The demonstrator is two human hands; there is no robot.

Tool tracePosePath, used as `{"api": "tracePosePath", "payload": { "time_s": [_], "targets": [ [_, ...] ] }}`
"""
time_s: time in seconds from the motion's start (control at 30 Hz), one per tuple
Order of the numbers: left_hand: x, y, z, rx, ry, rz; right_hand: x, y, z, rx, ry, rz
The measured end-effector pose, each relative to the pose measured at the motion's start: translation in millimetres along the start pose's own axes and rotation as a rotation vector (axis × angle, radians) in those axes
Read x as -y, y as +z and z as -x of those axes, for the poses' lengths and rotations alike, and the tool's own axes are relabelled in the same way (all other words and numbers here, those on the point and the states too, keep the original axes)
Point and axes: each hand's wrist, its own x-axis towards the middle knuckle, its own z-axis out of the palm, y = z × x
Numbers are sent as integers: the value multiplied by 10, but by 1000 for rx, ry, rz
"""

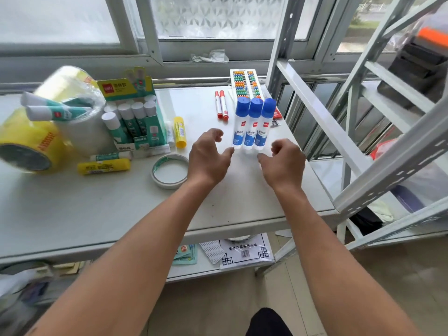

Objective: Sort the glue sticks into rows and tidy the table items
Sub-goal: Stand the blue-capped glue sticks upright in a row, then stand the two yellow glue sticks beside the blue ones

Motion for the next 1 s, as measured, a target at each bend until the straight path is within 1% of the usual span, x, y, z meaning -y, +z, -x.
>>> {"api": "tracePosePath", "payload": {
  "time_s": [0.03,0.1,0.27,0.43,0.63,0.7,0.77,0.83,0.9,1.0],
  "targets": [
    [5,-50,28,-12,22,-10,72,18,122,-21,-13,1],
    [16,-161,89,-38,55,-36,262,114,342,0,-106,-26],
    [185,-560,200,-112,27,-128,805,449,553,170,-333,-34],
    [562,-1000,278,-192,-37,-192,1151,650,692,301,-443,14],
    [963,-1411,393,-237,-137,-354,1444,889,980,413,-487,26],
    [1086,-1521,397,-226,-156,-442,1522,943,1072,469,-508,60],
    [1211,-1606,392,-157,-166,-529,1584,976,1150,531,-537,50],
    [1309,-1661,388,-73,-172,-574,1636,975,1193,570,-552,-11],
    [1386,-1684,375,-39,-153,-618,1671,959,1141,512,-517,-99],
    [1429,-1681,351,-60,-137,-648,1645,949,895,274,-363,-114]
  ]
}}
